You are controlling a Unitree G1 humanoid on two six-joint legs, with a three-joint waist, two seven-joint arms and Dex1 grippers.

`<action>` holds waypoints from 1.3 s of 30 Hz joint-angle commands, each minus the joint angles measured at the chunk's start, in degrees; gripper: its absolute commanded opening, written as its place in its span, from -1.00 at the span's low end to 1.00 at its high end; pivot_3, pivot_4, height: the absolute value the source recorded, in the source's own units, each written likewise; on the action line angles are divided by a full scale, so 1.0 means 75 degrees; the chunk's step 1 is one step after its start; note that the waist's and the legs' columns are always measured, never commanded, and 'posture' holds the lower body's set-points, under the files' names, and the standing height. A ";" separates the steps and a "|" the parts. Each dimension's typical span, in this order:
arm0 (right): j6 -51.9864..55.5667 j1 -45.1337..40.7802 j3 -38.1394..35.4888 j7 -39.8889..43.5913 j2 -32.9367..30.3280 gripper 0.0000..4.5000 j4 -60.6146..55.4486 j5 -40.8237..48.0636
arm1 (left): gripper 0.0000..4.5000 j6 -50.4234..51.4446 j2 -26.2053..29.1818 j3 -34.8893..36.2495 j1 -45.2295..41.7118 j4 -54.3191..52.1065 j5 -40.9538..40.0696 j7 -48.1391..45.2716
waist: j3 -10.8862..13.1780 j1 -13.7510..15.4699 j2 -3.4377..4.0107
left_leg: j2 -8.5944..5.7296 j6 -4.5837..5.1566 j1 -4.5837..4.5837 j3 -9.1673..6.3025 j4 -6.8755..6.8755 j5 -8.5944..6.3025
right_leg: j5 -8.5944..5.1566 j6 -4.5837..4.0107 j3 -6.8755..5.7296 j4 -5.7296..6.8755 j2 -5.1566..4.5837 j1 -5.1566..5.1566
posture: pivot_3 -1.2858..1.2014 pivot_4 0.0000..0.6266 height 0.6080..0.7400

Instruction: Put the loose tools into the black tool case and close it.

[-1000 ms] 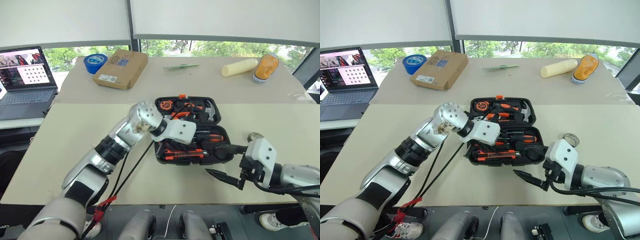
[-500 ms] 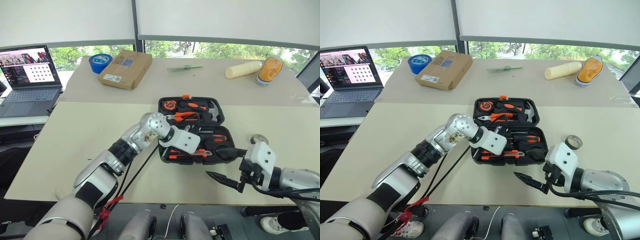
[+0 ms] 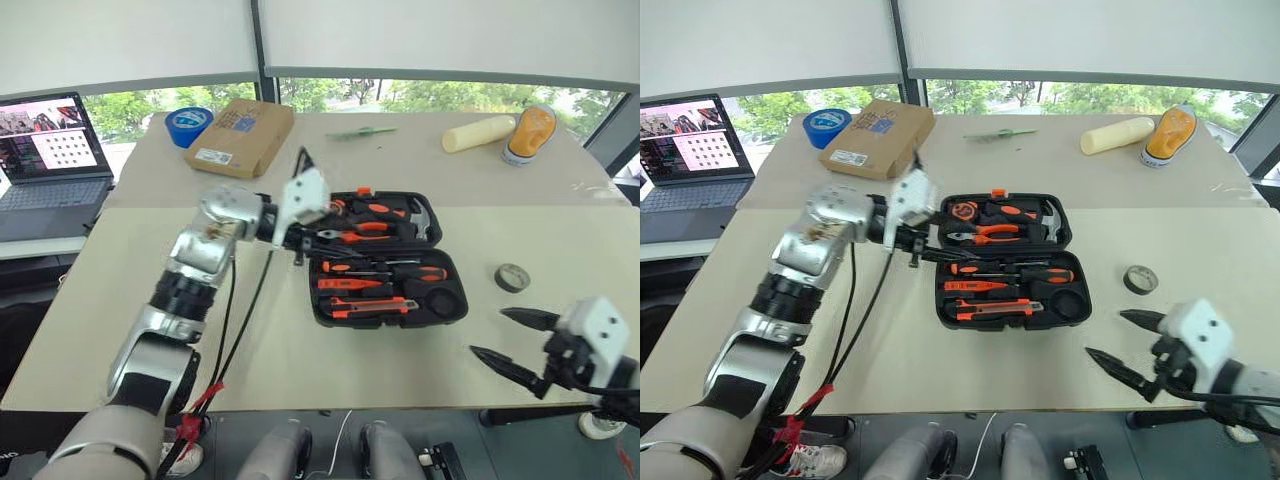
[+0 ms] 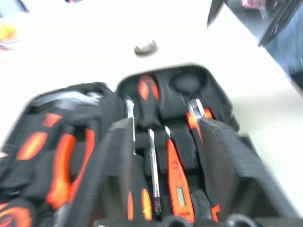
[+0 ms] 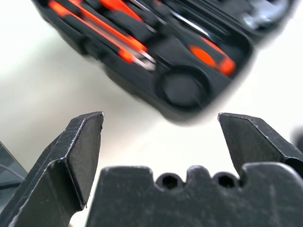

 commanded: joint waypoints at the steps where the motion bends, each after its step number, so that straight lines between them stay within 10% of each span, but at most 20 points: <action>1: -0.0379 0.0278 -0.0936 0.0532 -0.0221 1.00 0.0990 -0.0155 | 0.69 0.1516 0.1154 0.0904 0.1127 -0.1545 -0.1210 -0.0310 | 0.0000 -0.0066 0.0001 | 0.0000 0.0002 0.0008 0.0003 -0.0012 -0.0001 | 0.0000 -0.0001 0.0005 -0.0002 0.0001 0.0000 | 0.03 -0.52 0.92; 6: -0.0706 -0.0406 -0.0834 0.0832 -0.0738 1.00 0.2289 -0.0359 | 0.98 0.2468 0.2340 0.1518 0.2399 -0.3128 -0.2175 -0.0393 | -0.0001 -0.0144 0.0010 | 0.0005 0.0004 0.0004 0.0003 -0.0022 -0.0031 | -0.0003 -0.0008 0.0010 -0.0001 0.0006 -0.0010 | 0.03 -0.52 0.92; 22: -0.2225 -0.5784 0.2917 0.0952 -0.1297 1.00 0.6858 -0.2110 | 0.98 0.2269 0.1973 0.1620 0.2734 -0.4292 -0.2762 0.1507 | -0.0003 -0.0137 0.0023 | 0.0008 -0.0086 0.0042 0.0021 -0.0043 -0.0018 | -0.0007 -0.0017 0.0013 -0.0007 -0.0005 0.0011 | 0.03 -0.52 0.92; 31: -0.3262 -0.6431 0.3712 0.0719 -0.0768 1.00 0.7877 -0.2762 | 0.98 0.1843 0.2126 0.1266 0.2834 -0.4412 -0.2518 0.1547 | -0.0004 -0.0141 0.0024 | 0.0007 -0.0087 0.0040 0.0031 -0.0043 -0.0017 | -0.0007 -0.0016 0.0022 -0.0006 -0.0003 0.0008 | 0.03 -0.52 0.92; 39: -0.3435 -0.6659 0.3830 0.0335 -0.0599 -0.16 0.8684 -0.2978 | 1.00 0.1812 0.2475 0.1149 0.2928 -0.4458 -0.2536 0.1301 | -0.0006 -0.0146 0.0029 | 0.0007 -0.0086 0.0041 0.0032 -0.0043 -0.0017 | -0.0007 -0.0016 0.0023 -0.0005 0.0000 0.0006 | 0.03 -0.52 0.92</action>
